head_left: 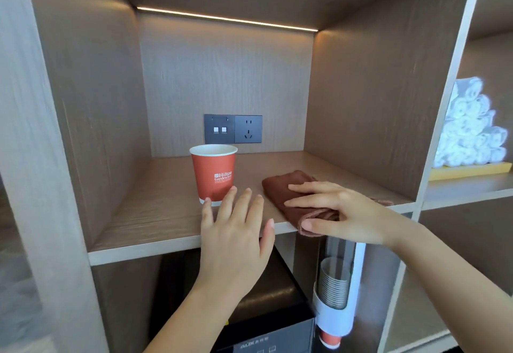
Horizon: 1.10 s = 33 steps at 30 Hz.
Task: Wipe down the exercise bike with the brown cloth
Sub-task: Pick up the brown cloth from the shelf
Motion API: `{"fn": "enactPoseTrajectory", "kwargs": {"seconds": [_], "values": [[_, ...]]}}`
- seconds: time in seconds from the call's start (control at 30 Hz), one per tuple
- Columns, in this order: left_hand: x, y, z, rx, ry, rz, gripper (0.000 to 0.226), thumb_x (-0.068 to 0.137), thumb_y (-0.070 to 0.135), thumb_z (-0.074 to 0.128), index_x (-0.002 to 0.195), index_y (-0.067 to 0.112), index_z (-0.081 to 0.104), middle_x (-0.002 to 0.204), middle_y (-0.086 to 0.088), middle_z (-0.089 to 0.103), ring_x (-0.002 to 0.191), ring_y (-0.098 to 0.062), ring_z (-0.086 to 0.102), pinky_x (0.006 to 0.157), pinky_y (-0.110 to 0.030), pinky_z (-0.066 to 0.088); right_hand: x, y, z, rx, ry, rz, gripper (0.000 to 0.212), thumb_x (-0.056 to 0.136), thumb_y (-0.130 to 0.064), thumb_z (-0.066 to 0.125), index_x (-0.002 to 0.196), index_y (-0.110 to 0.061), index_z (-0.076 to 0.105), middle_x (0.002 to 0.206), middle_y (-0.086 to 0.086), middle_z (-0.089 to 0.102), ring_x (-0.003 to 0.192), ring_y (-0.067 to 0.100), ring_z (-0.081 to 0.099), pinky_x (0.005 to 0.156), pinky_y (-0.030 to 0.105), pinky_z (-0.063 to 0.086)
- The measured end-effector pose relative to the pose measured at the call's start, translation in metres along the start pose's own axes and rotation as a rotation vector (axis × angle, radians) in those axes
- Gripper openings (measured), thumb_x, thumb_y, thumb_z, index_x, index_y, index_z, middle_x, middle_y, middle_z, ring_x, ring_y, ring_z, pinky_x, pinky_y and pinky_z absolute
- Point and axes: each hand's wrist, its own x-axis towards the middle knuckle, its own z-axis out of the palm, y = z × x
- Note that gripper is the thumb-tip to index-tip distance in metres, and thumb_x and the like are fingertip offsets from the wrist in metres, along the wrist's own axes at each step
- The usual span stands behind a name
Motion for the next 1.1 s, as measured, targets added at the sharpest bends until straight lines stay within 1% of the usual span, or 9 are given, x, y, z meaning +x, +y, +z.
{"fn": "enactPoseTrajectory", "kwargs": {"seconds": [0.07, 0.13, 0.23, 0.33, 0.53, 0.67, 0.77, 0.93, 1.1], "values": [[0.000, -0.001, 0.000, -0.008, 0.005, 0.006, 0.048, 0.085, 0.039, 0.035, 0.103, 0.009, 0.069, 0.110, -0.011, 0.067, 0.107, -0.032, 0.060, 0.087, -0.056, 0.043, 0.003, -0.004, -0.008, 0.101, -0.034, 0.034, 0.043, 0.078, -0.066, 0.049, 0.118, -0.050, 0.052, 0.138, -0.025, 0.039, 0.130, -0.001, 0.030, 0.106, 0.027, 0.028], [0.000, -0.001, 0.001, -0.007, 0.017, 0.014, 0.049, 0.085, 0.039, 0.035, 0.103, 0.009, 0.069, 0.110, -0.011, 0.067, 0.107, -0.032, 0.060, 0.088, -0.056, 0.043, 0.015, -0.010, -0.012, 0.093, 0.007, 0.064, 0.055, 0.079, -0.063, 0.044, 0.131, -0.045, 0.042, 0.144, -0.014, 0.034, 0.132, 0.009, 0.031, 0.107, 0.034, 0.032], [-0.001, -0.002, 0.003, 0.012, 0.016, 0.024, 0.048, 0.085, 0.039, 0.036, 0.104, 0.009, 0.069, 0.112, -0.011, 0.066, 0.110, -0.032, 0.058, 0.090, -0.056, 0.041, 0.039, -0.018, -0.005, -0.082, -0.029, 0.195, 0.067, 0.079, -0.067, 0.044, 0.139, -0.051, 0.018, 0.154, -0.012, 0.012, 0.141, 0.019, 0.011, 0.111, 0.053, 0.019], [-0.002, -0.003, 0.004, 0.016, 0.023, 0.027, 0.048, 0.085, 0.039, 0.037, 0.105, 0.010, 0.069, 0.114, -0.011, 0.065, 0.111, -0.032, 0.057, 0.090, -0.058, 0.040, 0.051, -0.018, 0.008, -0.188, -0.186, 0.284, 0.068, 0.082, -0.066, 0.044, 0.139, -0.053, 0.011, 0.155, -0.011, 0.005, 0.141, 0.024, 0.006, 0.111, 0.052, 0.017], [-0.001, -0.003, 0.004, 0.021, 0.018, 0.021, 0.049, 0.086, 0.040, 0.036, 0.107, 0.009, 0.068, 0.116, -0.012, 0.064, 0.113, -0.032, 0.056, 0.092, -0.057, 0.039, 0.030, -0.016, 0.010, -0.196, -0.110, 0.149, 0.054, 0.088, -0.059, 0.040, 0.137, -0.053, 0.019, 0.145, -0.014, 0.027, 0.129, 0.018, 0.026, 0.105, 0.039, 0.031], [-0.004, -0.002, 0.003, 0.005, 0.022, 0.011, 0.046, 0.087, 0.037, 0.037, 0.108, 0.009, 0.067, 0.117, -0.012, 0.064, 0.114, -0.032, 0.055, 0.092, -0.055, 0.039, 0.011, -0.012, 0.019, -0.234, 0.077, -0.019, 0.056, 0.081, -0.059, 0.042, 0.135, -0.050, 0.030, 0.132, -0.011, 0.043, 0.115, 0.020, 0.041, 0.095, 0.043, 0.042], [-0.005, -0.002, 0.002, -0.004, 0.023, 0.018, 0.047, 0.087, 0.037, 0.036, 0.109, 0.009, 0.066, 0.119, -0.011, 0.063, 0.114, -0.031, 0.055, 0.093, -0.055, 0.038, 0.003, -0.010, 0.028, -0.255, 0.248, -0.127, 0.053, 0.078, -0.049, 0.047, 0.130, -0.040, 0.045, 0.117, -0.005, 0.055, 0.098, 0.024, 0.051, 0.080, 0.045, 0.050], [-0.011, 0.002, -0.002, -0.022, 0.018, 0.026, 0.045, 0.087, 0.036, 0.037, 0.113, 0.010, 0.064, 0.123, -0.010, 0.060, 0.118, -0.030, 0.052, 0.098, -0.052, 0.033, 0.003, -0.010, 0.037, -0.262, 0.365, -0.146, 0.047, 0.077, -0.042, 0.049, 0.122, -0.034, 0.056, 0.106, -0.002, 0.060, 0.087, 0.024, 0.053, 0.068, 0.043, 0.052], [-0.025, 0.007, -0.014, -0.009, 0.050, -0.014, 0.045, 0.086, 0.033, 0.038, 0.111, 0.008, 0.064, 0.122, -0.012, 0.060, 0.117, -0.032, 0.052, 0.100, -0.052, 0.024, 0.002, -0.016, 0.046, -0.249, 0.451, -0.123, 0.044, 0.079, -0.041, 0.045, 0.118, -0.029, 0.062, 0.103, 0.003, 0.063, 0.085, 0.027, 0.054, 0.070, 0.043, 0.053]]}}
